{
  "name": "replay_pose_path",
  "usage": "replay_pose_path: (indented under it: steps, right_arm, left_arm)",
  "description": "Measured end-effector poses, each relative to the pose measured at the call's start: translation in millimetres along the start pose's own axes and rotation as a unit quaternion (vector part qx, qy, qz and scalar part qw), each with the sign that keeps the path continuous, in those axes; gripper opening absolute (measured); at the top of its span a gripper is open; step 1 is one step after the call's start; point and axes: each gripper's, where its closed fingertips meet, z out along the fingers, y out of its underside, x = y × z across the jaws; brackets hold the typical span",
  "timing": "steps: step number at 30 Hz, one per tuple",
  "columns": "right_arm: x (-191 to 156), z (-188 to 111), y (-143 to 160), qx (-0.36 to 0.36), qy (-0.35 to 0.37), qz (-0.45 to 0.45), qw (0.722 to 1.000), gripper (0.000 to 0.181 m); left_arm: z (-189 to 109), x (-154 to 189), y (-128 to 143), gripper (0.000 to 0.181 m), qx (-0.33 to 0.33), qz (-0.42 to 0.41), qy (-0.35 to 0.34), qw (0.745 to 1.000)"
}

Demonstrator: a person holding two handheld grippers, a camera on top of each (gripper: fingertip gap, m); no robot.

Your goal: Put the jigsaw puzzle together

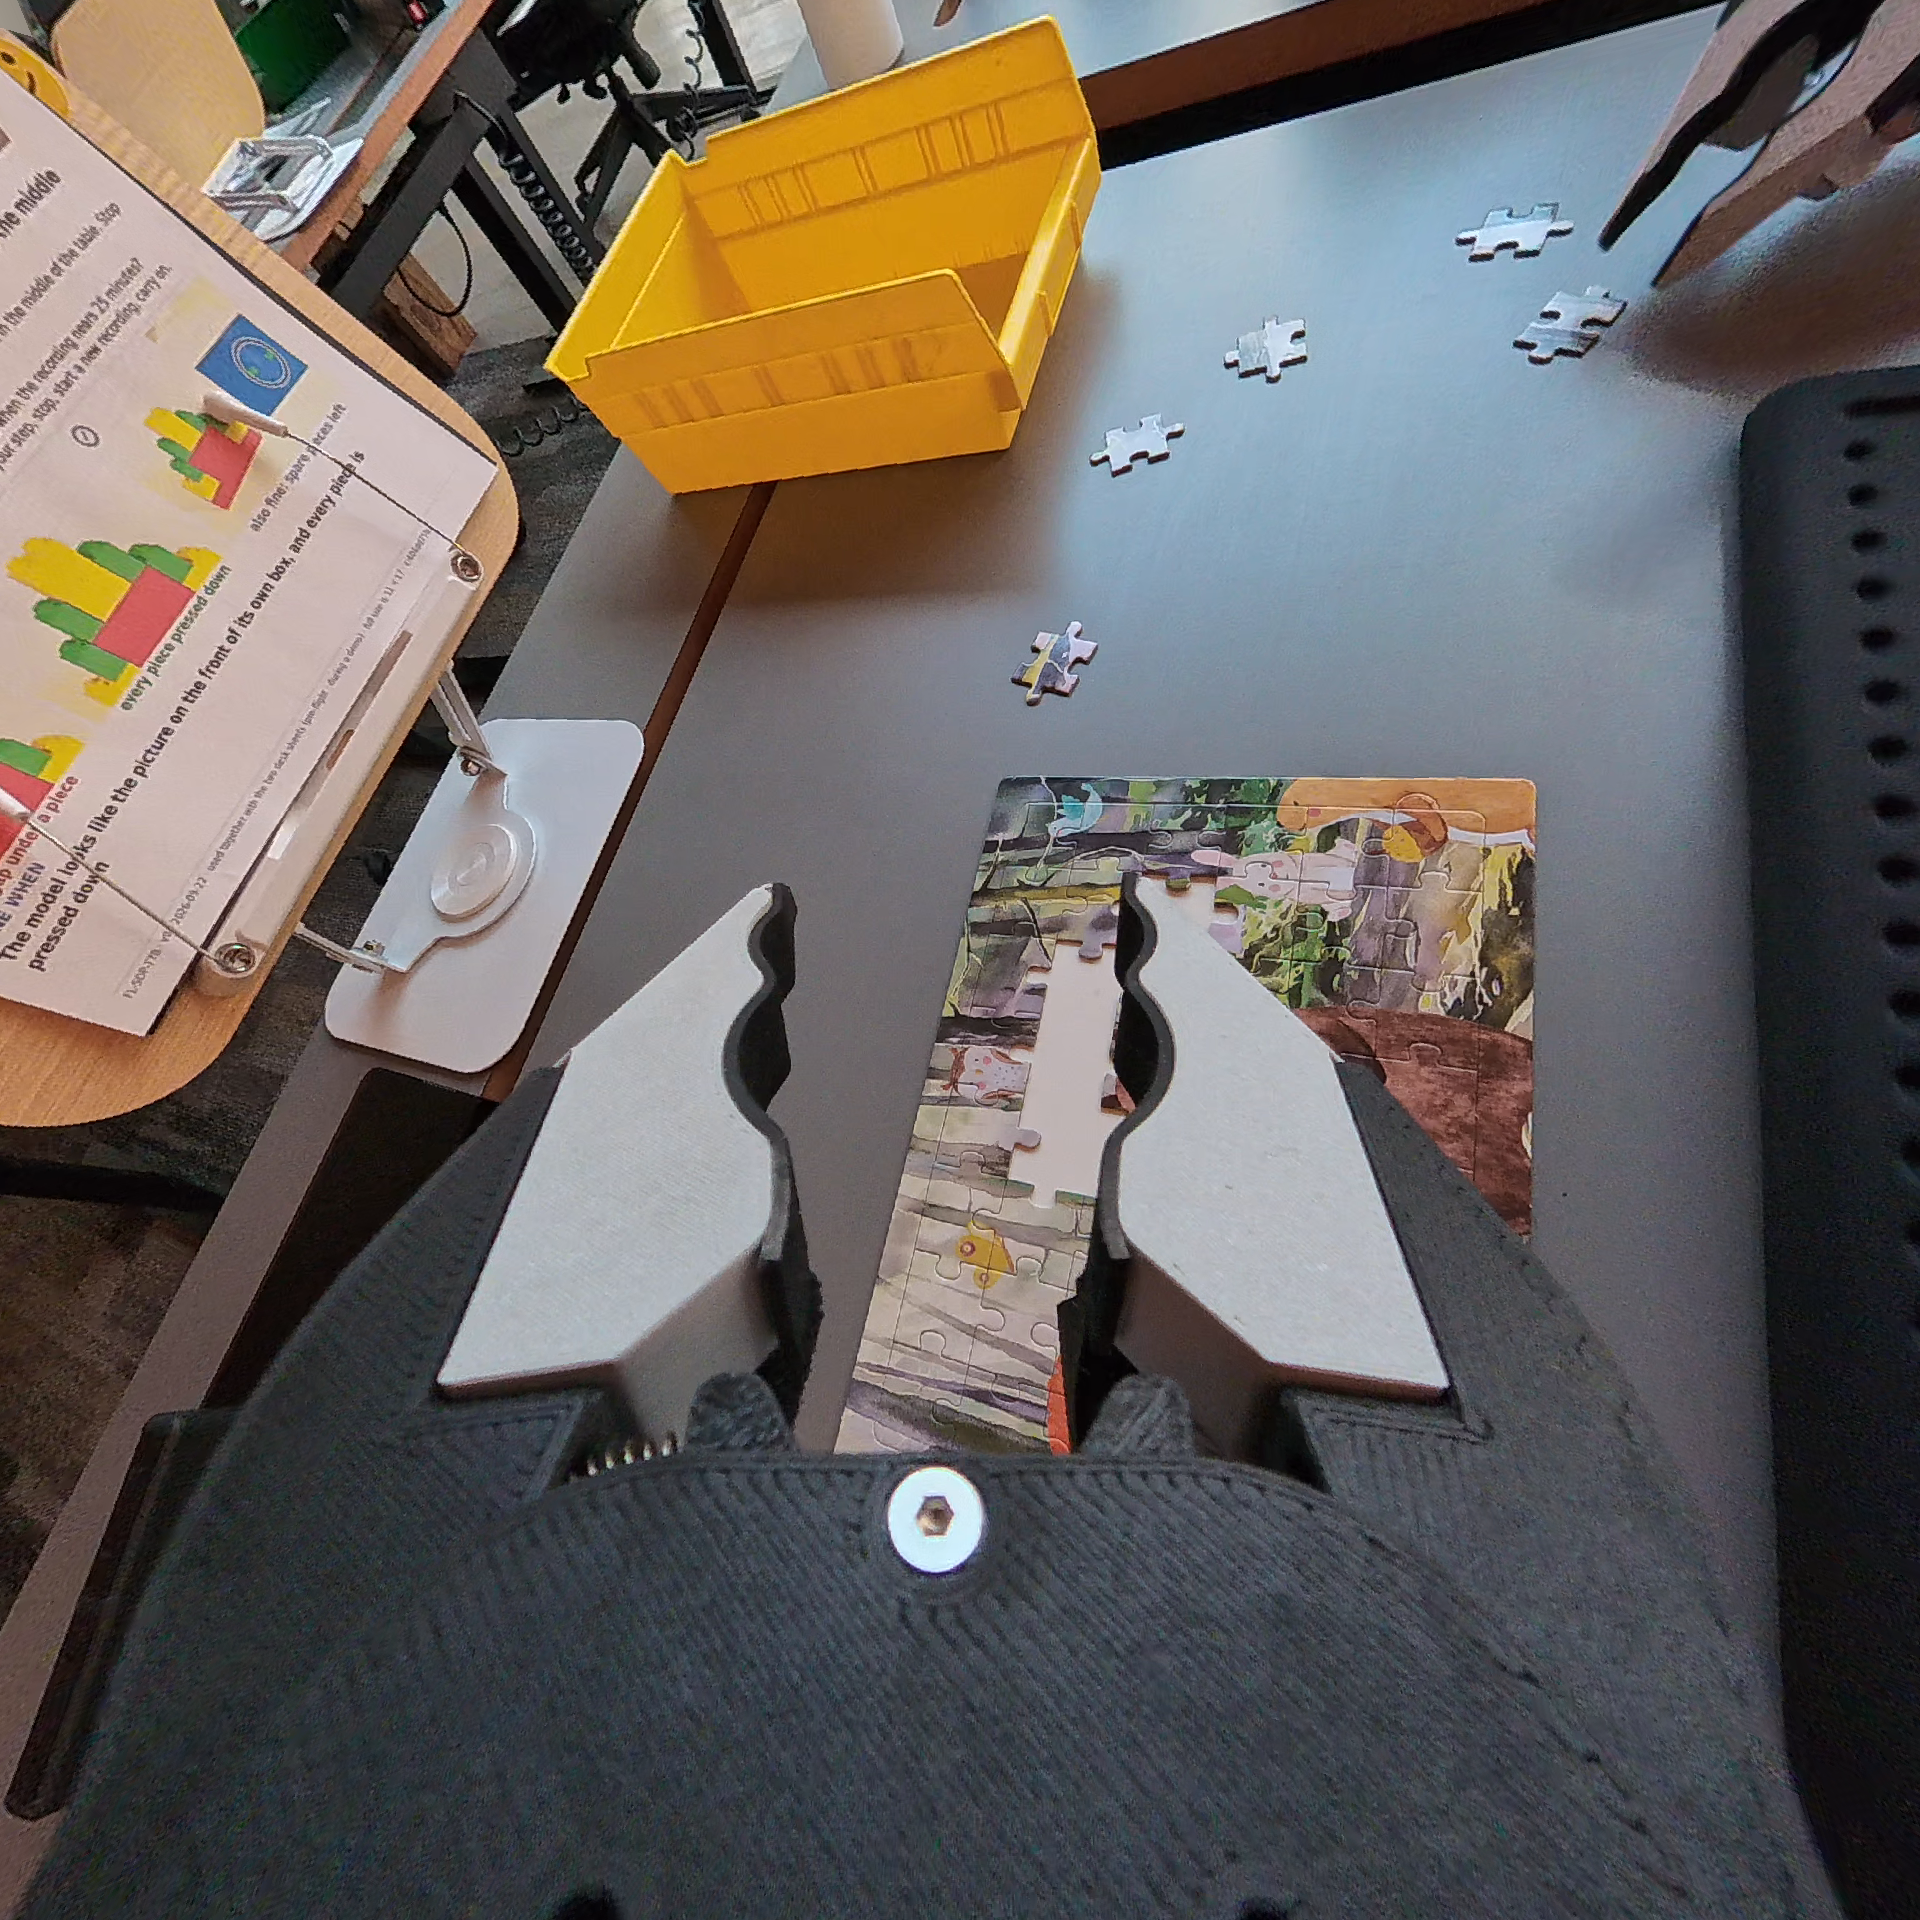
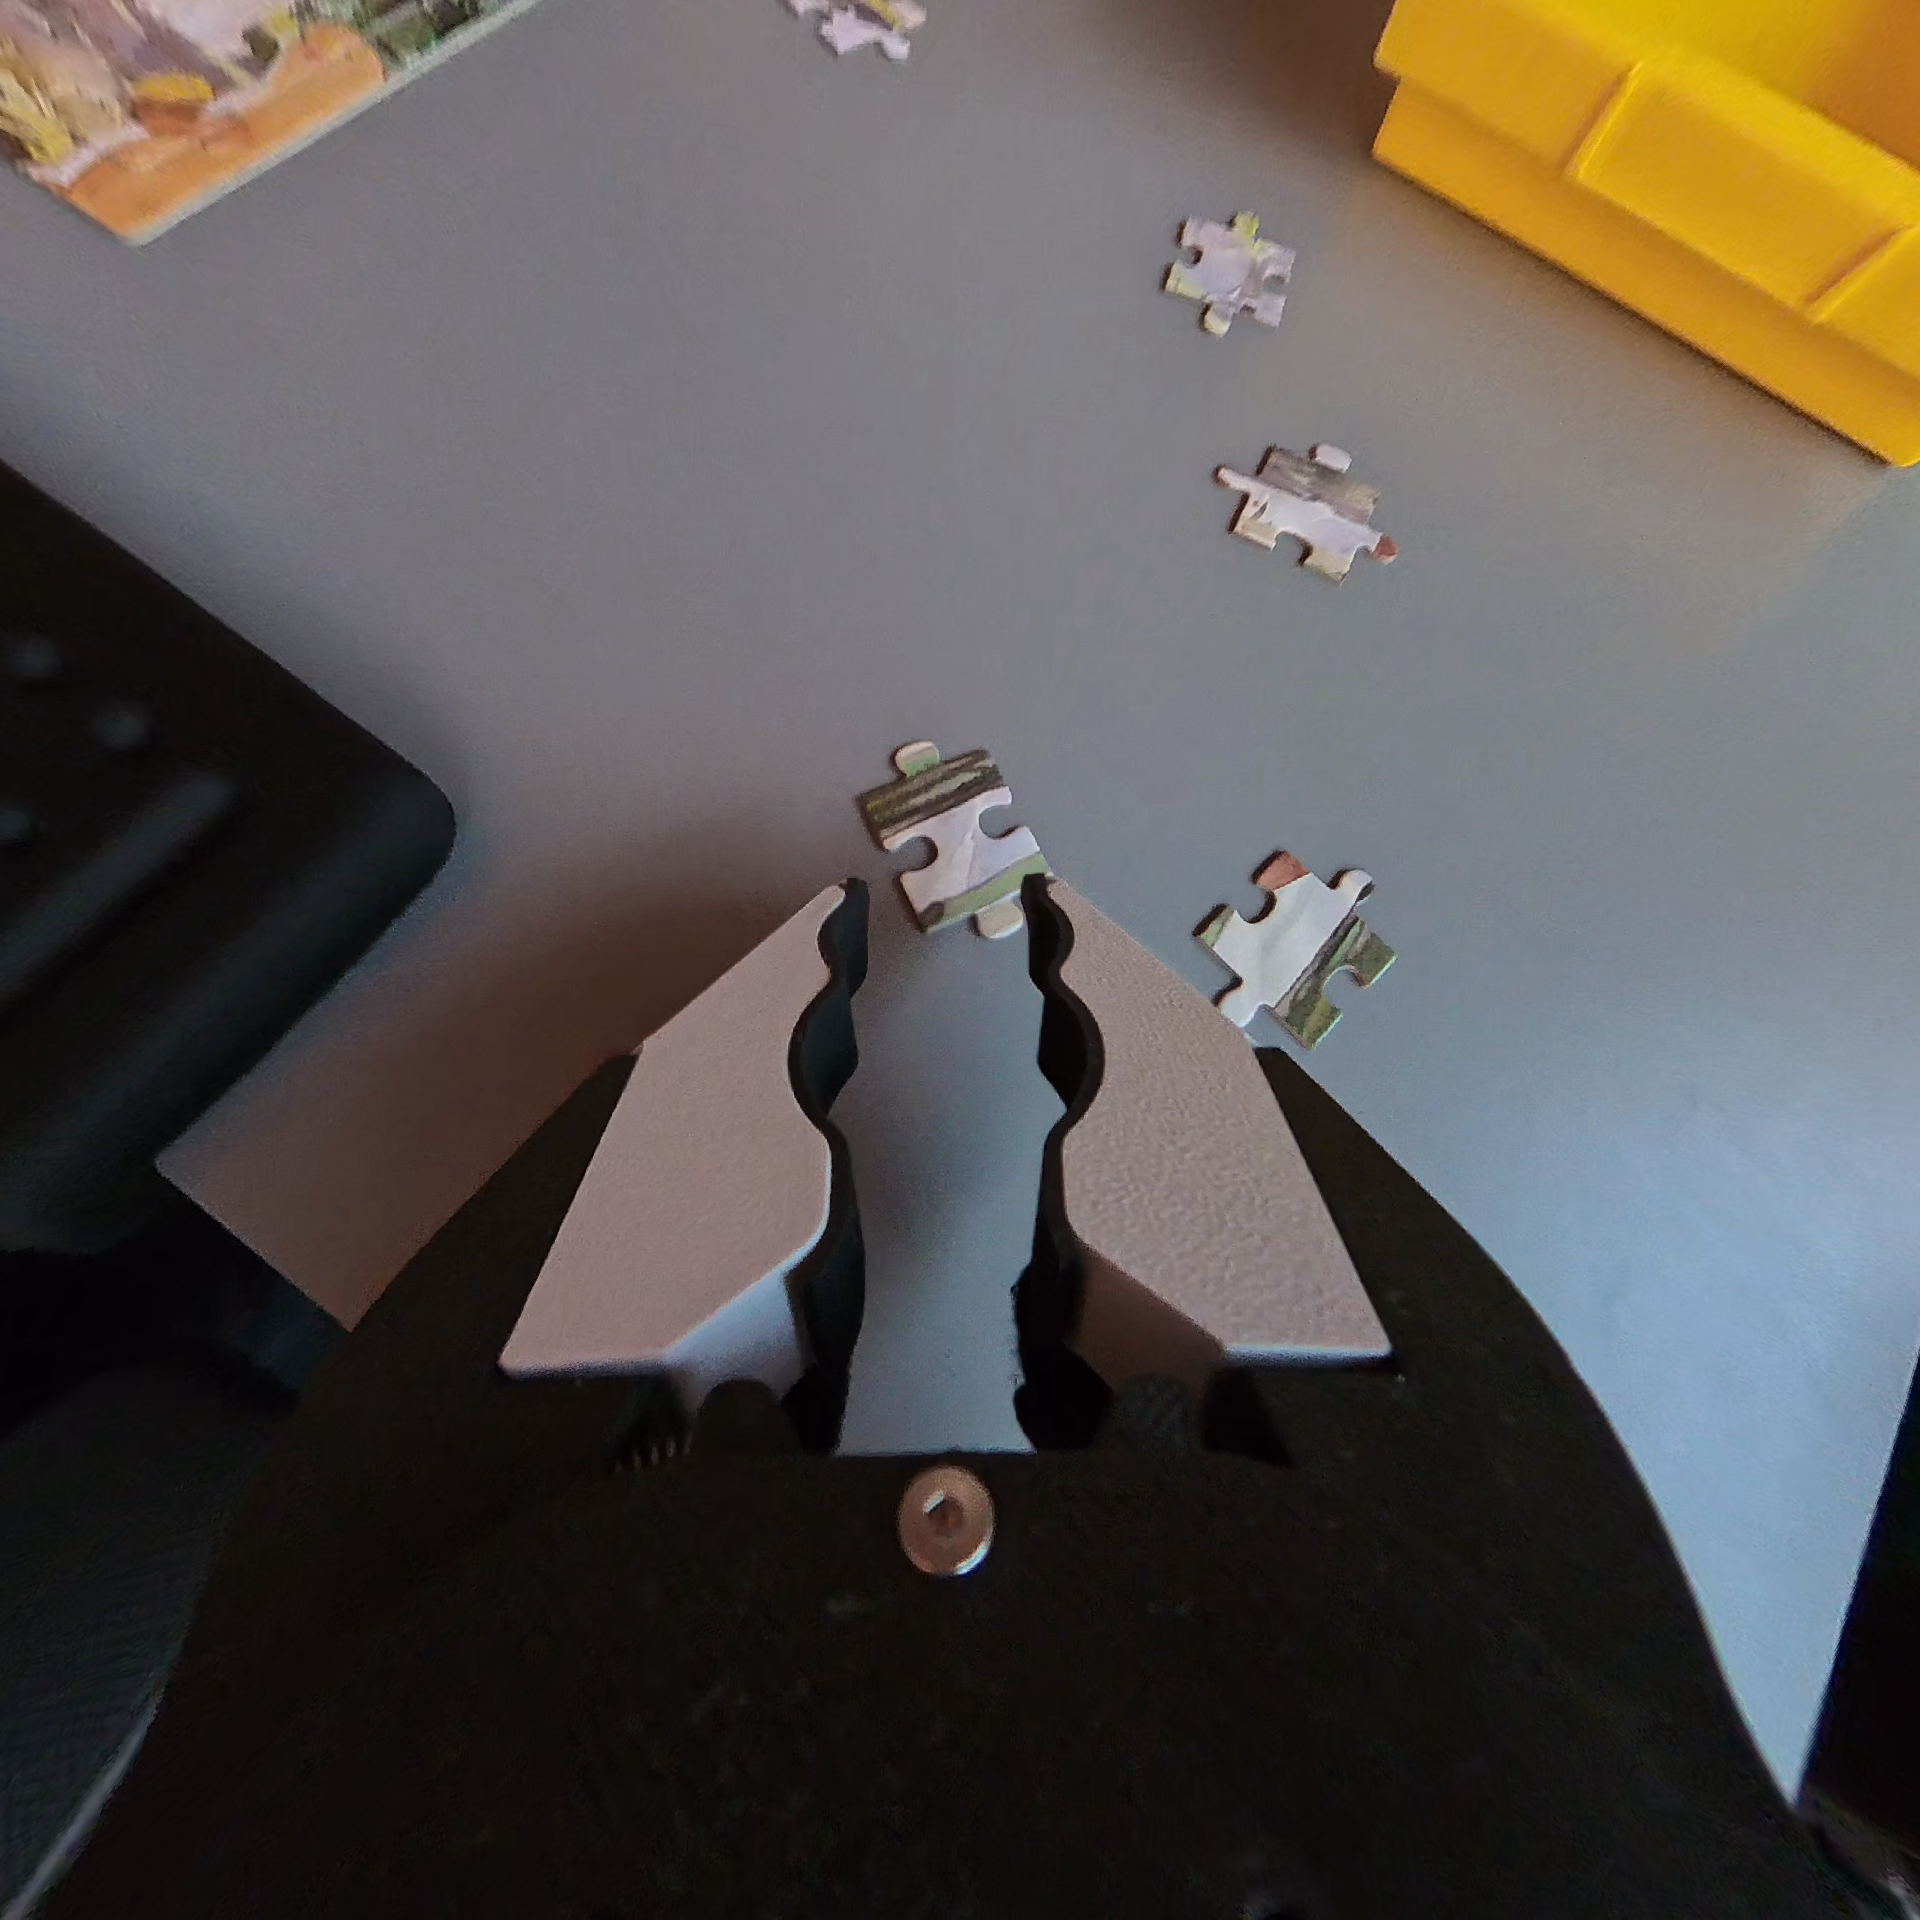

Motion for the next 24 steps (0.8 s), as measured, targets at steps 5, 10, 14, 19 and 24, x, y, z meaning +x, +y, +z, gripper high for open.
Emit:
replay_pose_path:
  steps: [5,10,14,19,24]
  right_arm:
    - [31.7,-6.8,11.9,-0.097,-0.003,-0.059,0.994,0.035]
    - [68.8,-7.3,-16.6,-0.118,-0.003,-0.088,0.989,0.035]
    - [84.5,13.6,-46.0,-0.123,0.004,-0.125,0.985,0.030]
    - [85.2,47.4,-61.6,-0.137,-0.019,-0.159,0.978,0.031]
    - [82.7,64.0,-68.8,-0.142,-0.037,-0.164,0.976,0.031]
  left_arm:
    - [1.3,1.4,-0.2,0.061,0.001,-0.001,0.005,1.000]
    - [4.4,3.2,0.3,0.061,-0.004,0.001,0.008,1.000]
    - [7.4,4.9,1.7,0.062,-0.010,0.002,0.011,1.000]
    - [6.8,1.8,1.4,0.061,-0.007,-0.001,0.005,1.000]
    - [6.8,0.4,3.4,0.062,-0.008,-0.005,0.005,1.000]
